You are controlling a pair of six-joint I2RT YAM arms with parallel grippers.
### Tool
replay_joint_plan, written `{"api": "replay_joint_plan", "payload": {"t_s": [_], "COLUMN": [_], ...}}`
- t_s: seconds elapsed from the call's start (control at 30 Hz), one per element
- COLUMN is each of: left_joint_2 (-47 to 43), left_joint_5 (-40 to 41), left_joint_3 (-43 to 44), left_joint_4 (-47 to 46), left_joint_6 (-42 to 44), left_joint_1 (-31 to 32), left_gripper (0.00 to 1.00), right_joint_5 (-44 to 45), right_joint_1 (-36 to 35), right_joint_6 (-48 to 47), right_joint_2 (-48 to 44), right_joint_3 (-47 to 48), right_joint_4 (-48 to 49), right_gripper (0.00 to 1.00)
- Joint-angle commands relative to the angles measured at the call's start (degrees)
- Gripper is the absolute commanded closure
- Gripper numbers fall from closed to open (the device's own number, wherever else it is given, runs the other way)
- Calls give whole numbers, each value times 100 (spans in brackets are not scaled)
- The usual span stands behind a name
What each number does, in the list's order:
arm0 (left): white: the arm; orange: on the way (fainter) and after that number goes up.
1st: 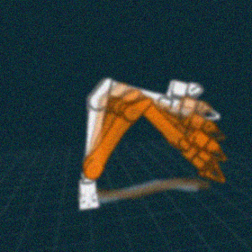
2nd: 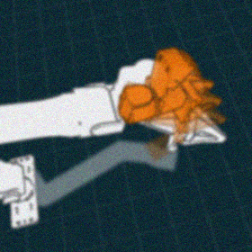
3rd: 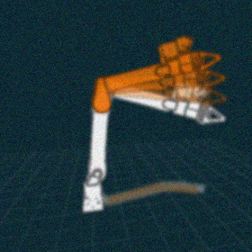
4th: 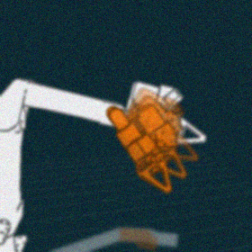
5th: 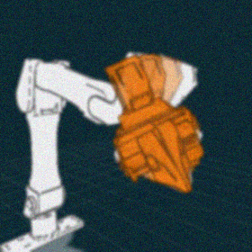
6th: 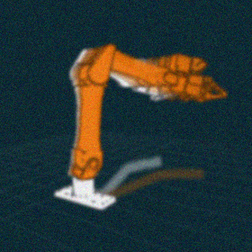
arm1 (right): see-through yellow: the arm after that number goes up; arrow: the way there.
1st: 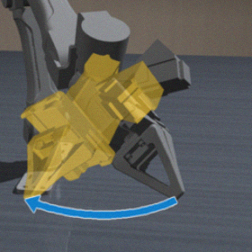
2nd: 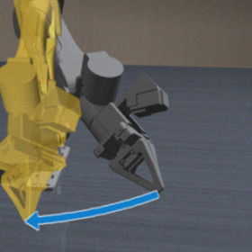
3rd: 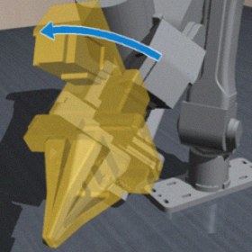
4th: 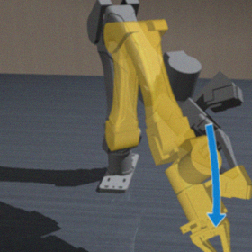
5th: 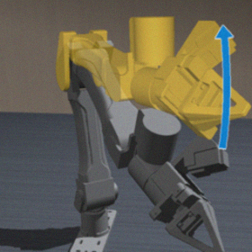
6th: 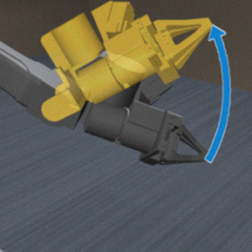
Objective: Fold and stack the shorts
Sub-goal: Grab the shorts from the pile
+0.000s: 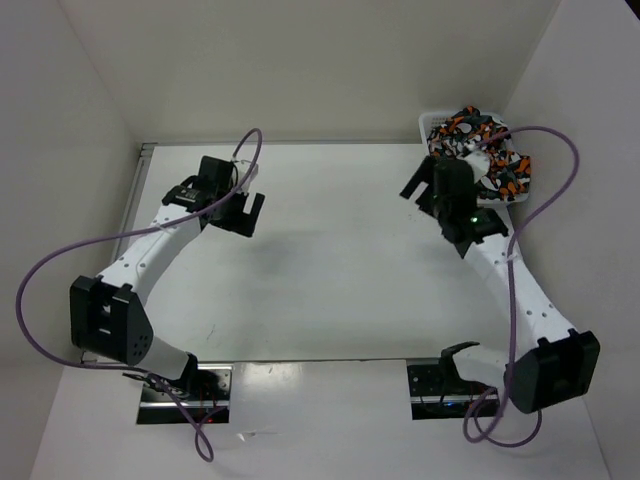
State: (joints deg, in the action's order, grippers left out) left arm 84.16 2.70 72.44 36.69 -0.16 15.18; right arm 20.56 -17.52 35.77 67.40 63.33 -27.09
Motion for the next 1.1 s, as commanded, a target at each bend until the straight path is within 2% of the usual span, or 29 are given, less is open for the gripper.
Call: {"api": "replay_joint_plan", "payload": {"t_s": [0.0, 0.03, 0.1, 0.13, 0.17, 0.2, 0.27, 0.33, 0.37, 0.47, 0.6, 0.7, 0.83, 0.9, 0.93, 1.07], "left_joint_2": [311, 312, 163, 101, 48, -13, -14, -14, -14, -14, -14, -14, 39, 39, 91, 92], "left_joint_5": [-138, -260, -401, -402, -402, -402, -525, -586, -639, -770, -824, -771, -718, -718, -718, -718], "left_joint_3": [156, 156, 104, 103, 103, 103, 156, 226, 226, 226, 226, 174, 173, 173, 173, 173], "left_joint_4": [75, 75, -82, -83, -144, -144, -144, -92, -92, -92, -144, -144, -144, -144, -144, -144], "left_joint_6": [16, 16, 16, 16, 16, 16, 16, 16, 16, 16, 16, 16, 16, 16, 16, 16], "left_joint_1": [-33, -33, -33, -33, -33, -33, -33, -33, -33, -33, -33, -33, -33, -33, -33, -33], "left_gripper": [0, 0, 0, 0, 0, 0, 0, 0, 0, 0, 0, 0, 0, 0, 0, 0], "right_joint_5": [-967, -748, -229, -88, 78, 80, 142, 413, 484, 590, 915, 1213, 1424, 1494, 1495, 1347], "right_joint_1": [1020, 1083, 1381, 1504, 1636, 1907, 2111, 2357, 2454, 2744, 2798, 2798, 2798, 2798, 2798, 2667], "right_joint_6": [-176, -245, -246, -159, -106, -44, -44, 9, 9, 71, 123, 263, 317, 395, 396, 396], "right_joint_2": [448, 563, 976, 1143, 1301, 1633, 1942, 2400, 2558, 3024, 3358, 3666, 3947, 4018, 4018, 3791], "right_joint_3": [671, 776, 1145, 1303, 1566, 1681, 1998, 2200, 2419, 2710, 2974, 3229, 3440, 3440, 3440, 3326], "right_joint_4": [-103, -190, -305, -506, -560, -613, -683, -744, -875, -930, -930, -930, -991, -991, -921, -772], "right_gripper": [1, 1, 9, 16, 32, 36, 36, 20, 15, 15, 15, 23, 38, 58, 75, 100]}}
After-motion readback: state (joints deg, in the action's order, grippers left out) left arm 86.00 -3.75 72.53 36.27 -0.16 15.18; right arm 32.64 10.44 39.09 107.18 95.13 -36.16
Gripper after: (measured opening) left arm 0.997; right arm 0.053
